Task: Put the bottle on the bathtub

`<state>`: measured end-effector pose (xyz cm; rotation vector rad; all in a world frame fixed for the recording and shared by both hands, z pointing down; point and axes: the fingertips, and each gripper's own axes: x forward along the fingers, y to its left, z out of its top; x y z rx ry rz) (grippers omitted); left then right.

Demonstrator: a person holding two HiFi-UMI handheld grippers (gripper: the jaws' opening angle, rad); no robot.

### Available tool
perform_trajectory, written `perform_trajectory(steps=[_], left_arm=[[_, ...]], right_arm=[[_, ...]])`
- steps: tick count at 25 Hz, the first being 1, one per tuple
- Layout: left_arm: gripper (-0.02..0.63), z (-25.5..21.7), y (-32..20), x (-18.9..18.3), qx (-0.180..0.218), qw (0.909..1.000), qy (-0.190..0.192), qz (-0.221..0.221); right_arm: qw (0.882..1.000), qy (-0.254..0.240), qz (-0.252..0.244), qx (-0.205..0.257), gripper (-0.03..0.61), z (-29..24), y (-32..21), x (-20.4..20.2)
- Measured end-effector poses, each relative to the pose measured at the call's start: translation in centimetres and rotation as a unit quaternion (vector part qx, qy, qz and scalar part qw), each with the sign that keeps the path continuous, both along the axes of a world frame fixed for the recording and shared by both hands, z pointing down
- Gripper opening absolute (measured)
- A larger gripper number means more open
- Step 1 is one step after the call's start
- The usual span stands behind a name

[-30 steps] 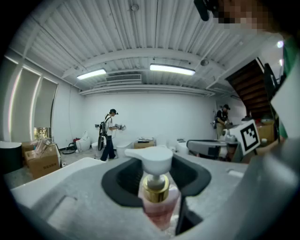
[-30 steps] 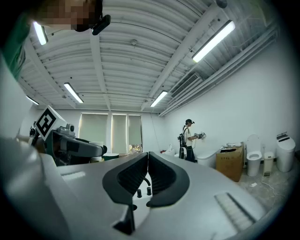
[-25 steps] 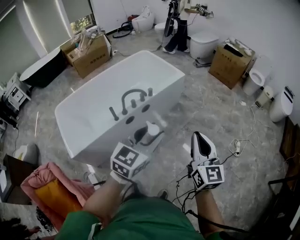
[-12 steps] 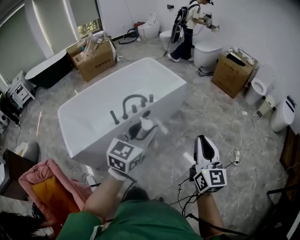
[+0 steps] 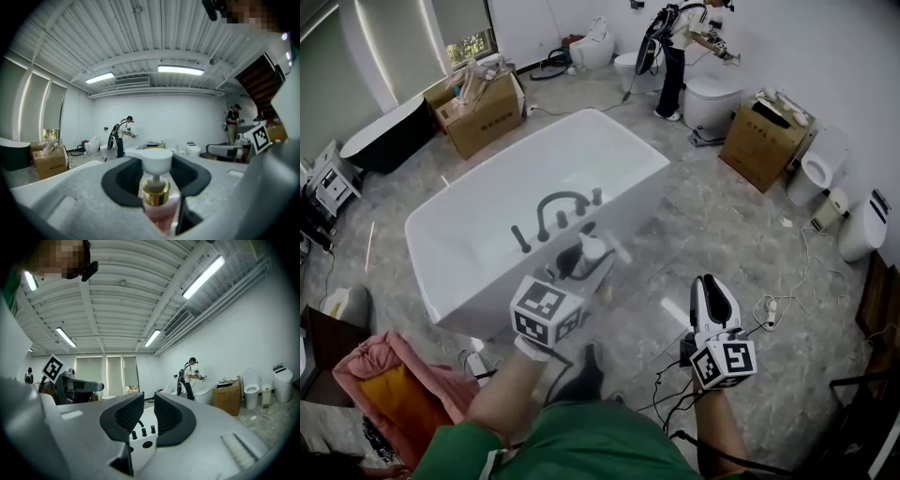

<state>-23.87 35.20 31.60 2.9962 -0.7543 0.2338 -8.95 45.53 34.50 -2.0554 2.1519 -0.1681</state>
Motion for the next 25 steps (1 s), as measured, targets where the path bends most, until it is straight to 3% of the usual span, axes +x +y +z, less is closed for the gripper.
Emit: perform_trajectory(steps=[16, 25], left_arm=[[0.172, 2.0, -17.3, 4.6, 0.002, 0.9959, 0.002, 0.09], [0.173, 2.8, -22.6, 6.0, -0.021, 0.9923, 0.014, 0.121]], right_arm=[[0.997, 0.025, 0.073, -0.018, 0.052, -1.4, -18.0, 2.8], [0.993, 0.032, 0.105, -0.031, 0.052, -1.9, -23.1, 3.8]])
